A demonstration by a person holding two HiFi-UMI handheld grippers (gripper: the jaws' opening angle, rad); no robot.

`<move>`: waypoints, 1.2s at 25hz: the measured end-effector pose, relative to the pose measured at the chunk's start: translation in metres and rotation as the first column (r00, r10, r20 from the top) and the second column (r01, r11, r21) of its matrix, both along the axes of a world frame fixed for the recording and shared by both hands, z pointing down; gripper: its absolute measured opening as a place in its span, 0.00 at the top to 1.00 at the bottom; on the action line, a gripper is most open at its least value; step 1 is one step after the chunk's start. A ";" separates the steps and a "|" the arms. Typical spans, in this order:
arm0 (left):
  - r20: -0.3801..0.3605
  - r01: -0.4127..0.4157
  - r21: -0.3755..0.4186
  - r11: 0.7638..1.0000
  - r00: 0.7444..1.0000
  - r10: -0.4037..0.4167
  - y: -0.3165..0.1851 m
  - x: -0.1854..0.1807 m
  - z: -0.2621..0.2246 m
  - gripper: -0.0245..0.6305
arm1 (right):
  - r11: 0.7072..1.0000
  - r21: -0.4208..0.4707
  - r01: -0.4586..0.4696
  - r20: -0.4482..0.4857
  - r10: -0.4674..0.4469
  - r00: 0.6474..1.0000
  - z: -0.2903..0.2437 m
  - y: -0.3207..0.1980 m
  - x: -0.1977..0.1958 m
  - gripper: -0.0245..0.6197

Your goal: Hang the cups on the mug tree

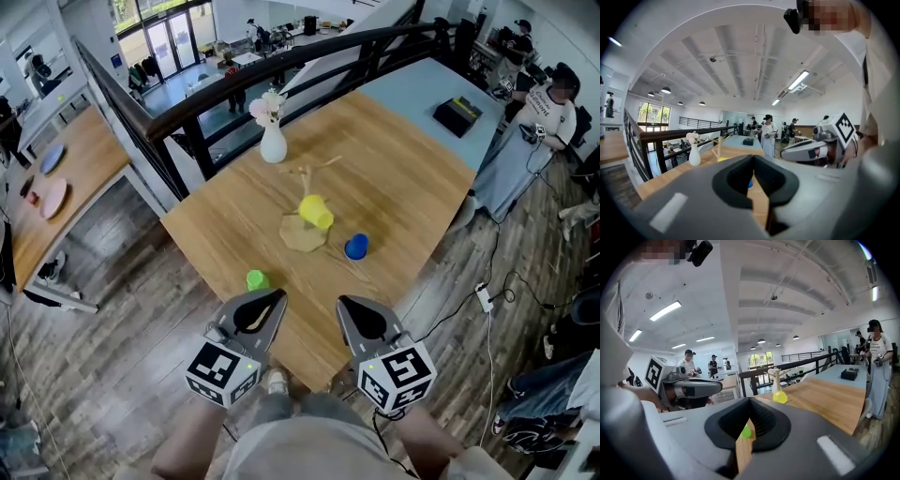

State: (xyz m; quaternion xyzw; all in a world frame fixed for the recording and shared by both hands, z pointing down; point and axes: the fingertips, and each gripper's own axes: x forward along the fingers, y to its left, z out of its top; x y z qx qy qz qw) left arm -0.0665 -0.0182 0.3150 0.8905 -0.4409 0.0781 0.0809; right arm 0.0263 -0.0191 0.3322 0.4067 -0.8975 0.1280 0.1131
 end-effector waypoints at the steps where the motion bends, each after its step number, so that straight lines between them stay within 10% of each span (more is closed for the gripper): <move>1: 0.002 -0.001 0.002 1.000 1.000 0.001 0.000 0.000 0.000 0.96 | 1.000 -0.005 0.005 0.004 -0.005 1.000 0.001 0.001 -0.002 0.96; 14: 0.047 0.035 0.077 0.996 0.998 -0.039 -0.024 -0.027 -0.007 0.83 | 0.998 -0.019 0.056 0.041 -0.055 0.998 0.002 -0.016 -0.034 0.96; 30: 0.153 0.092 -0.022 0.996 0.984 -0.088 -0.067 -0.068 0.103 0.70 | 0.993 -0.050 0.110 0.001 -0.110 0.994 0.069 -0.072 -0.080 0.96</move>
